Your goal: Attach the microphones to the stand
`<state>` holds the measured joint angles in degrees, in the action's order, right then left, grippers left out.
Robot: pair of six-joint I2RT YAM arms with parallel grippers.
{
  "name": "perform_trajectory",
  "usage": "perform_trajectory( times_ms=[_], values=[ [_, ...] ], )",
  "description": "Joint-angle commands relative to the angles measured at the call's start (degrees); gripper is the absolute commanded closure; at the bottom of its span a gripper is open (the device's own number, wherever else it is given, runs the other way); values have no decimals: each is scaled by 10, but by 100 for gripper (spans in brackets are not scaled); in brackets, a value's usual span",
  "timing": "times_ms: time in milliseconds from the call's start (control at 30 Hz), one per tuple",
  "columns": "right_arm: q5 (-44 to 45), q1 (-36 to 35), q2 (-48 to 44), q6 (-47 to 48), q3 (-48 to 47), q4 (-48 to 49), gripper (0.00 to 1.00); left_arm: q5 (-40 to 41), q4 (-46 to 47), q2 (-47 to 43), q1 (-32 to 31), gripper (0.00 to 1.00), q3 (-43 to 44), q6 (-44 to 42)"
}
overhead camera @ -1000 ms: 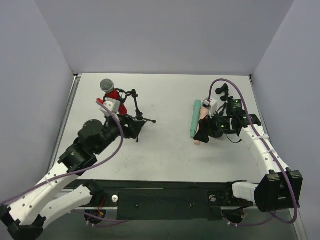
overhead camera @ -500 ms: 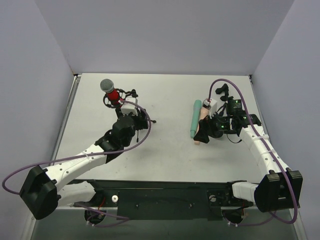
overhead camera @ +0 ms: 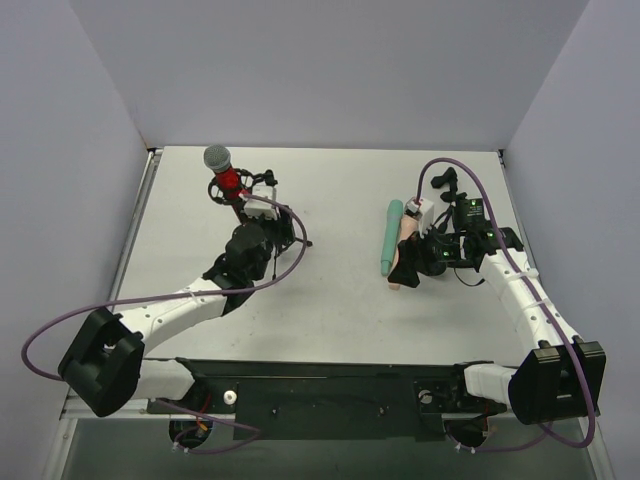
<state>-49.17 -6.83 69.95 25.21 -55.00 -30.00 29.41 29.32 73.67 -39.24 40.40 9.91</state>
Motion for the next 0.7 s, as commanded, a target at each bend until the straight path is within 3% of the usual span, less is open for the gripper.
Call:
perform_trajectory(
  times_ms=[0, 133, 200, 267, 300, 467, 667],
  values=[
    [-20, 0, 1, 18, -27, -20, 7, -26, 100, 11, 6, 32, -16, -29],
    [-21, -1, 7, 22, -28, -25, 7, -29, 157, 15, 6, 38, -44, -41],
    [-22, -3, 11, 24, -31, -30, 7, -29, 177, 21, 7, 47, -52, -53],
    [-22, -2, 13, 29, -33, -33, 7, -34, 189, 29, 7, 60, -55, -61],
    [-22, -2, 14, 30, -33, -35, 7, -34, 189, 31, 7, 73, -54, -64],
    [-22, -3, 13, 33, -34, -37, 7, -50, 195, 28, 14, 100, -55, -87],
    [-22, -2, 15, 39, -37, -45, 7, -137, 182, -8, 67, 100, -56, -82]
  ],
)
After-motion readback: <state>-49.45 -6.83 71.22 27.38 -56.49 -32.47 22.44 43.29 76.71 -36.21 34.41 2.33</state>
